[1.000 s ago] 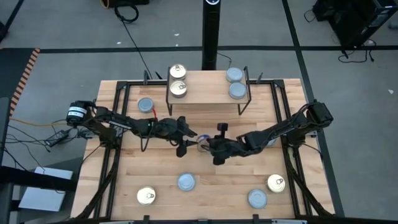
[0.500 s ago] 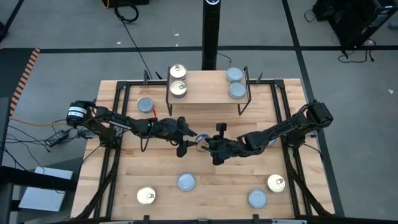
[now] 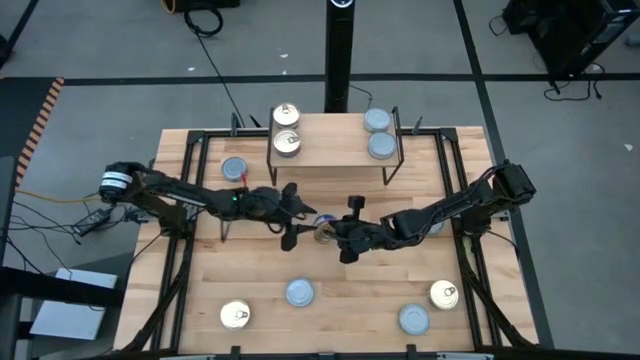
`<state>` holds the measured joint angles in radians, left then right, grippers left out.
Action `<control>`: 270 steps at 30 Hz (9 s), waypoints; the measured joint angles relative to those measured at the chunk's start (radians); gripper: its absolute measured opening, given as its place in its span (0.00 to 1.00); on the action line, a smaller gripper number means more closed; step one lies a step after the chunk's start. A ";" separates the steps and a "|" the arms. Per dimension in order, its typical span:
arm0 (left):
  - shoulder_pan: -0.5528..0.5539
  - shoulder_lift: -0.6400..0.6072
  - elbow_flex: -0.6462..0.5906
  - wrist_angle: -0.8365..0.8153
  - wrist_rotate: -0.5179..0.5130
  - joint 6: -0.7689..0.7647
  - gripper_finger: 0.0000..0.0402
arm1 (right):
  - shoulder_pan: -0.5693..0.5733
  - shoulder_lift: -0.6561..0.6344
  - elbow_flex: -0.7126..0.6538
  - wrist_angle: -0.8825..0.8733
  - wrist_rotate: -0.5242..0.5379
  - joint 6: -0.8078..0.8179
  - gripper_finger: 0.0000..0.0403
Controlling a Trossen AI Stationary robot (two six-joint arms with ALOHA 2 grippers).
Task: Stack canned seafood by type on shelf
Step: Stack the blue pink tuna can on the top blue tuna can on the shelf
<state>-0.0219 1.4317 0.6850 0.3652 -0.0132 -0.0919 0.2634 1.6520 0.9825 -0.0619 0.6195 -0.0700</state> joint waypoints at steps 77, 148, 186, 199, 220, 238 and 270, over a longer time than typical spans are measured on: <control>0.000 -0.562 -0.343 0.025 -0.174 0.211 0.57 | -0.719 -0.001 0.504 -0.512 -0.561 -0.058 0.84; 0.000 -0.471 -0.325 -0.126 -0.138 0.003 0.55 | -0.355 -0.002 0.376 -0.396 -0.433 0.094 0.31; 0.000 -0.423 -0.323 -0.113 -0.307 -0.097 0.55 | -0.296 -0.001 0.203 -0.139 -0.442 0.032 0.25; -0.001 -0.423 -0.323 -0.114 -0.309 -0.077 0.55 | -0.275 -0.001 0.203 -0.126 -0.444 0.017 0.25; 0.000 -0.423 -0.324 -0.186 -0.275 -0.023 0.55 | -0.276 -0.001 0.204 -0.002 -0.455 0.027 0.23; 0.000 -0.424 -0.303 -0.223 -0.182 0.060 0.55 | -0.262 -0.001 0.224 -0.007 -0.457 0.065 0.17; 0.000 -0.423 -0.302 -0.281 -0.188 0.028 0.55 | -0.259 -0.001 0.223 -0.019 -0.457 0.010 0.38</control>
<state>-0.0223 1.0084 0.3832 0.0839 -0.2012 -0.0639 0.0044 1.6508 1.2053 -0.0805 0.1627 -0.0597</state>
